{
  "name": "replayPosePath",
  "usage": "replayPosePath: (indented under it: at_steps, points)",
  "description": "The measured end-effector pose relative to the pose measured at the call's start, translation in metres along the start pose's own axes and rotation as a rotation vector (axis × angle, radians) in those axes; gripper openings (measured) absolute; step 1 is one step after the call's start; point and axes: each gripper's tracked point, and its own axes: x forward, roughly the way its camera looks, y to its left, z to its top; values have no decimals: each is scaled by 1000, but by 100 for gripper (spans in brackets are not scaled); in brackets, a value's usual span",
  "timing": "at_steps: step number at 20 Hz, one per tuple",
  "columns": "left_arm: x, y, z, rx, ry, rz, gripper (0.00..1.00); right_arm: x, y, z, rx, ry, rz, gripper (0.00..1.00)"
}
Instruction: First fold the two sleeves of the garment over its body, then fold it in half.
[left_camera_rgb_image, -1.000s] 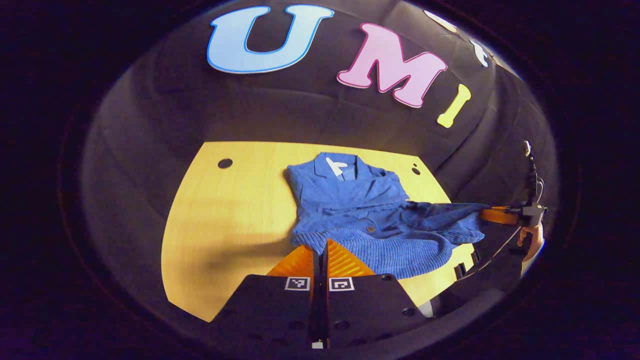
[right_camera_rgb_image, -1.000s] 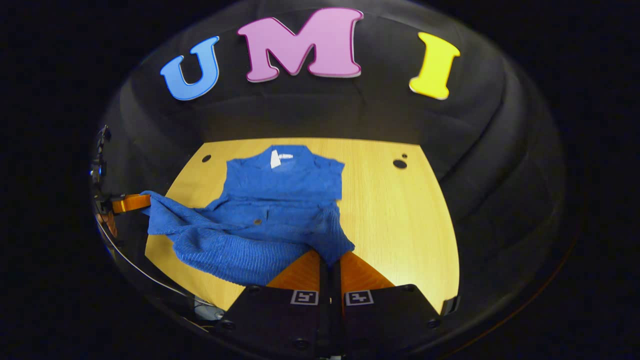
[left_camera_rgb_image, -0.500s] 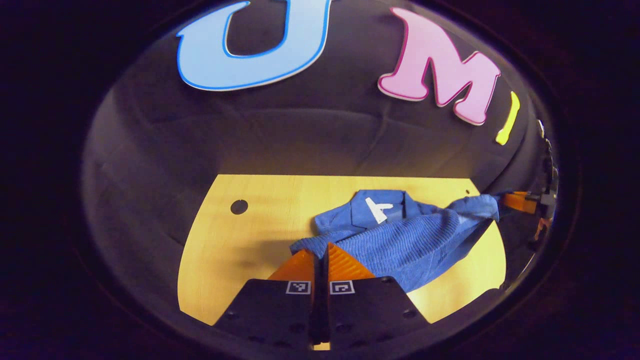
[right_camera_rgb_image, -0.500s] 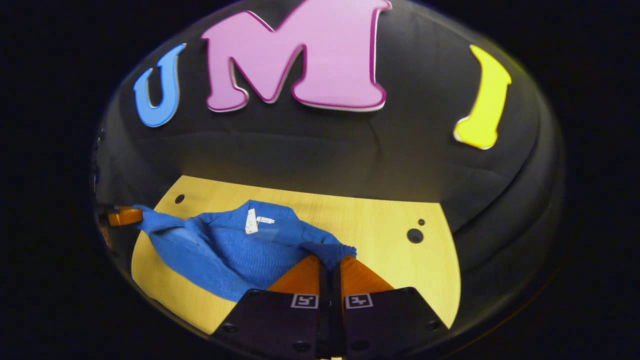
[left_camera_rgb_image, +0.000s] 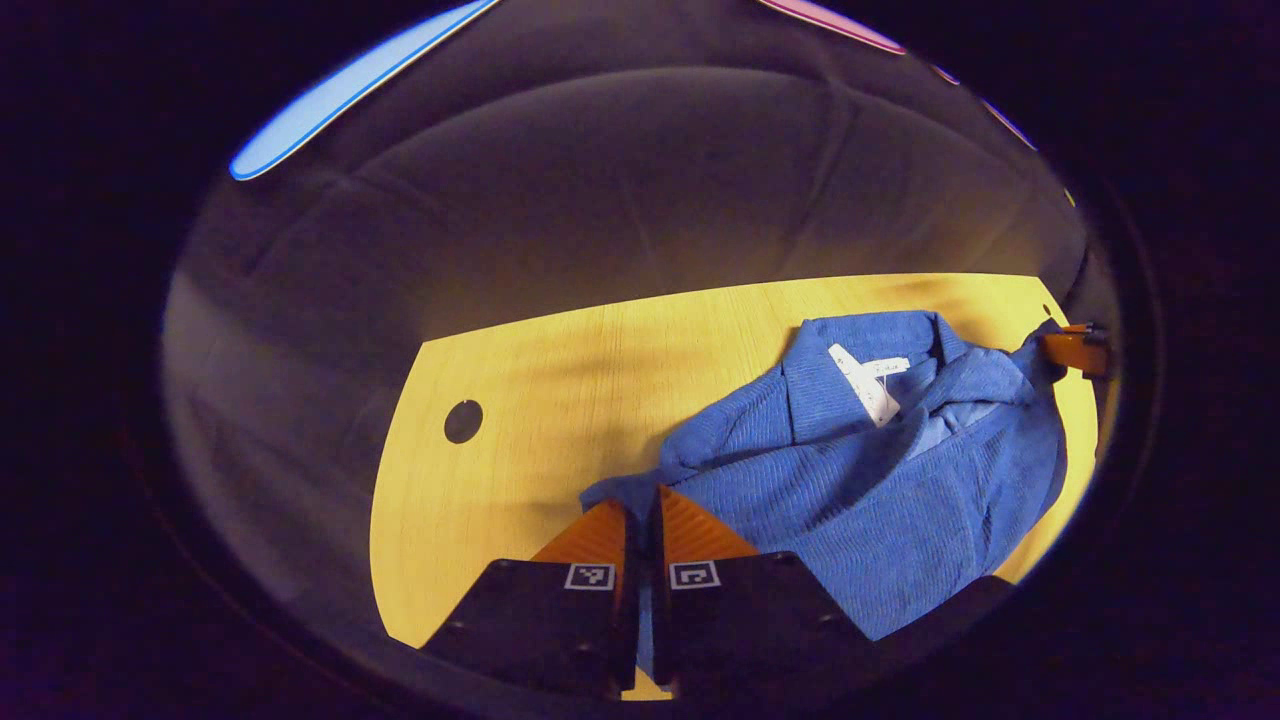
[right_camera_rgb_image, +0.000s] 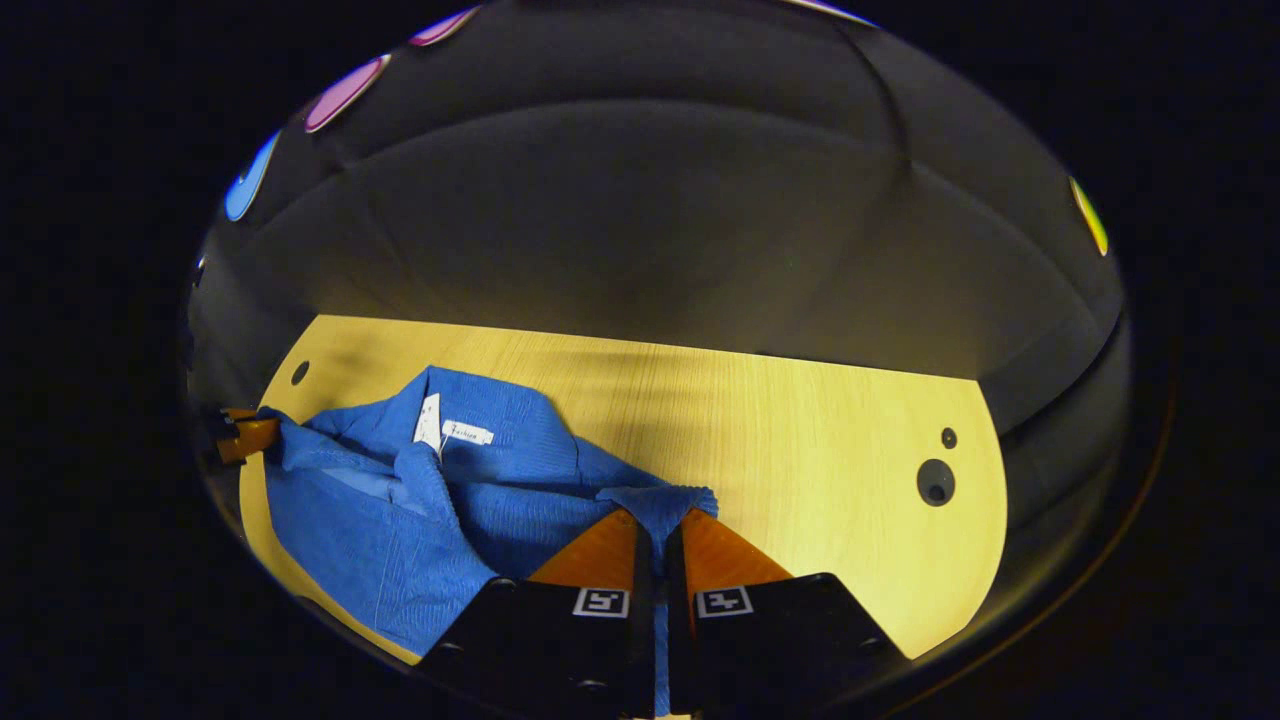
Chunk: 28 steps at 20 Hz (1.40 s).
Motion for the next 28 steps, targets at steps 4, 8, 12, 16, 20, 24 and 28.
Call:
replayPosePath:
  at_steps: [4,8,12,16,20,24,28]
  points:
    - [8,-6,20,-4,-81,20,47,10,-1,14,38,-59,8,37]
    - [-9,-10,47,-49,-231,35,64,-4,0,35,-2,-148,8,99]
    - [-36,-2,66,-54,-332,111,84,-41,10,57,-83,-237,-6,100]
    - [-90,-10,76,-111,-424,57,84,-100,27,80,-109,-345,-3,100]
    - [-169,-6,72,-166,-557,21,84,-183,45,99,-124,-484,-14,100]
    - [-268,4,50,-205,-716,-4,84,-282,67,101,-101,-628,-35,98]
    - [-373,13,7,-223,-895,-5,80,-375,95,69,-62,-720,-31,98]
